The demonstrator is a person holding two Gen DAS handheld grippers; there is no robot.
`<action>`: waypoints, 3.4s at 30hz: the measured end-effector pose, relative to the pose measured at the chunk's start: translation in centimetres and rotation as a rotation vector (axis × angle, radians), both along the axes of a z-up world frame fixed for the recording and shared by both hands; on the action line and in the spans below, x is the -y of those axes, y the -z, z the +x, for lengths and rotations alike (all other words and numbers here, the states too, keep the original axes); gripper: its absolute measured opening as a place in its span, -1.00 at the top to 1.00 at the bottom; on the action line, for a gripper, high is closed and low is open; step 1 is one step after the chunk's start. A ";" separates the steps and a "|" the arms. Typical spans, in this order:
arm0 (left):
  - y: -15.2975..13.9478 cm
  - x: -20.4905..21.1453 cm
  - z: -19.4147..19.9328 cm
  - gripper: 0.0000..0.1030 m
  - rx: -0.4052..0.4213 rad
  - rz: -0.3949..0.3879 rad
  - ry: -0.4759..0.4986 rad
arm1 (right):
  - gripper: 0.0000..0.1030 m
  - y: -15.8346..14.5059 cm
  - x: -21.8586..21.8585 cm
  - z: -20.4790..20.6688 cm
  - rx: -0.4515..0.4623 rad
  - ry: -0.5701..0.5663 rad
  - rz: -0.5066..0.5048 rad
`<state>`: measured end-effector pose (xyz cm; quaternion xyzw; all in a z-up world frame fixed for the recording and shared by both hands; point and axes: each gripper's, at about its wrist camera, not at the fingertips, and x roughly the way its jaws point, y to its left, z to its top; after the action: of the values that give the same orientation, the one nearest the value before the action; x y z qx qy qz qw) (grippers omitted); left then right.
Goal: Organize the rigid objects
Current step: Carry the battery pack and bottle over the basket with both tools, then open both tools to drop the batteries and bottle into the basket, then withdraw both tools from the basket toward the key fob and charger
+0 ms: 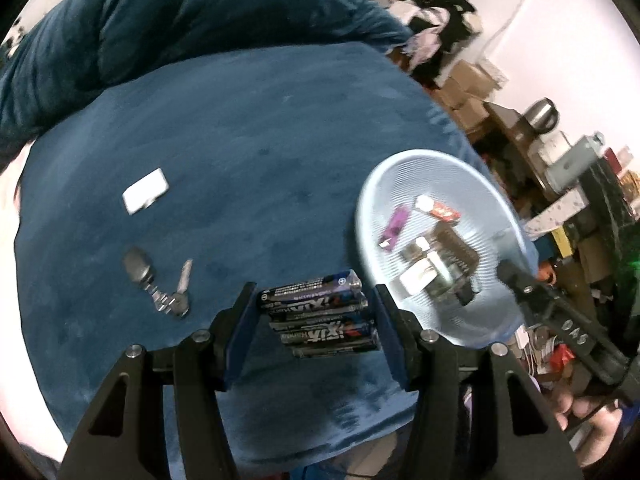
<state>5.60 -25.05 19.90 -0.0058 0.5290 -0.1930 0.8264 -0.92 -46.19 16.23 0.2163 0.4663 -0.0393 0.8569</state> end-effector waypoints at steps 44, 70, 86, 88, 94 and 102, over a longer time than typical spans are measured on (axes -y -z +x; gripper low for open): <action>1.8 7.5 3.1 -0.99 0.001 0.088 0.092 | -1.00 0.5 5.5 -0.1 -0.071 0.108 -0.057; 2.7 2.0 2.5 -0.99 -0.052 0.078 0.022 | -1.00 0.9 0.7 -0.2 -0.135 0.034 -0.118; 3.4 -2.1 2.5 -0.99 -0.067 0.066 -0.032 | -1.00 0.7 -2.8 0.7 -0.144 -0.022 -0.153; 3.5 -2.6 2.5 -0.99 -0.066 0.065 -0.036 | -1.00 0.7 -3.3 0.8 -0.143 -0.030 -0.157; 3.9 -4.3 2.7 -0.99 -0.074 0.063 -0.064 | -1.00 0.7 -4.7 1.3 -0.146 -0.053 -0.165; 4.5 -6.8 2.9 -0.99 -0.083 0.063 -0.099 | -1.00 0.7 -6.9 2.0 -0.147 -0.091 -0.172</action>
<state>8.47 -18.26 15.42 -0.0139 0.5676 -0.1348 0.8121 1.12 -39.32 15.54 0.1172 0.5320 -0.0558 0.8368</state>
